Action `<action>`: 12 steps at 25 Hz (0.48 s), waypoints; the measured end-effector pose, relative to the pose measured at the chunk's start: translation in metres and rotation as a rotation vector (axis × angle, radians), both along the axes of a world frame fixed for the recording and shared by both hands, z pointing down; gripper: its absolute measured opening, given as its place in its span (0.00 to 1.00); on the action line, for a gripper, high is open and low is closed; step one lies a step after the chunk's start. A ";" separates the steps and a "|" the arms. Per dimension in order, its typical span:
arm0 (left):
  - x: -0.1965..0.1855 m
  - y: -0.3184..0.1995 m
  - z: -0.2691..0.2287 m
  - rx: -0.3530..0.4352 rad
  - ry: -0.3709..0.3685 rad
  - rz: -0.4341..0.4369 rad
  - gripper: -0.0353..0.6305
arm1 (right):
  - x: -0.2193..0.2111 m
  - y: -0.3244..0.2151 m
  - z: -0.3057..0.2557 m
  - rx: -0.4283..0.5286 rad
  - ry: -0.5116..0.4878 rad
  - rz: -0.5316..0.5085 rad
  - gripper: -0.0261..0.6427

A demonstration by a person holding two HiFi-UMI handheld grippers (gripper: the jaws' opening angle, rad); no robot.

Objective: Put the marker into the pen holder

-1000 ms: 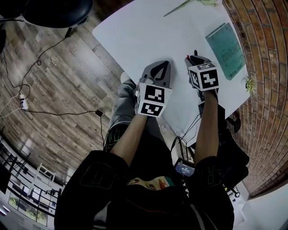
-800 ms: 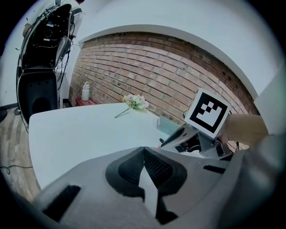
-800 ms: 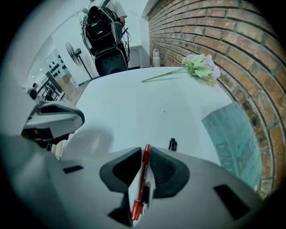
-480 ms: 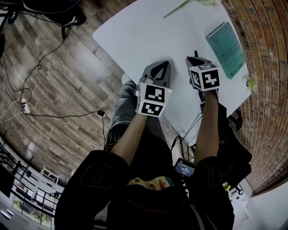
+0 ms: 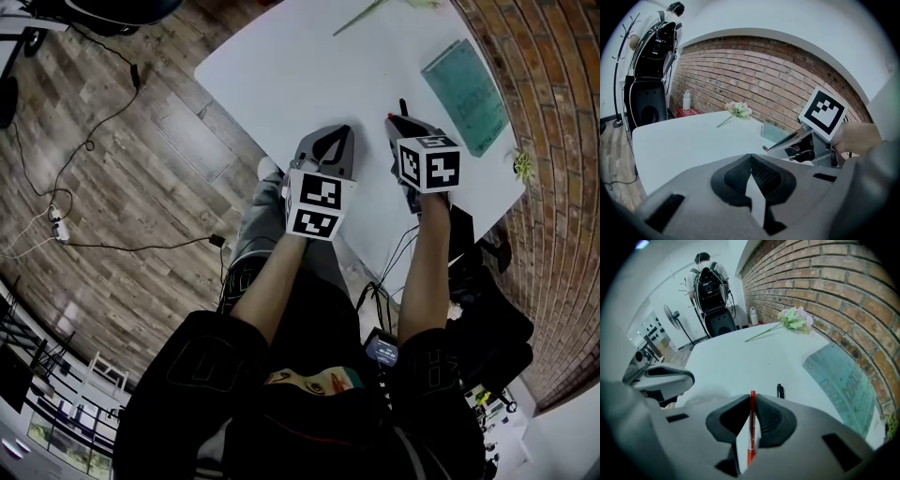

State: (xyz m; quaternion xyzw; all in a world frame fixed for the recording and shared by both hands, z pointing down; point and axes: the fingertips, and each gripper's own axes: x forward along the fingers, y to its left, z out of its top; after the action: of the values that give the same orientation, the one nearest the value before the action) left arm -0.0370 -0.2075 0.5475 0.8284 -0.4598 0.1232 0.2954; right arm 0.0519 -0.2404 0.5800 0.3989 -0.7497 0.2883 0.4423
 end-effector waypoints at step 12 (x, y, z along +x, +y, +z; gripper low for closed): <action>0.019 0.029 -0.024 0.048 -0.035 -0.008 0.06 | 0.010 0.019 -0.057 0.190 -0.141 0.111 0.10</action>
State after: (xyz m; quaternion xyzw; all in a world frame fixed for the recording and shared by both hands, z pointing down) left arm -0.0182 -0.1787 0.5233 0.8311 -0.4711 0.1253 0.2677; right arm 0.0616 -0.2215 0.5228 0.4584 -0.7796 0.2674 0.3324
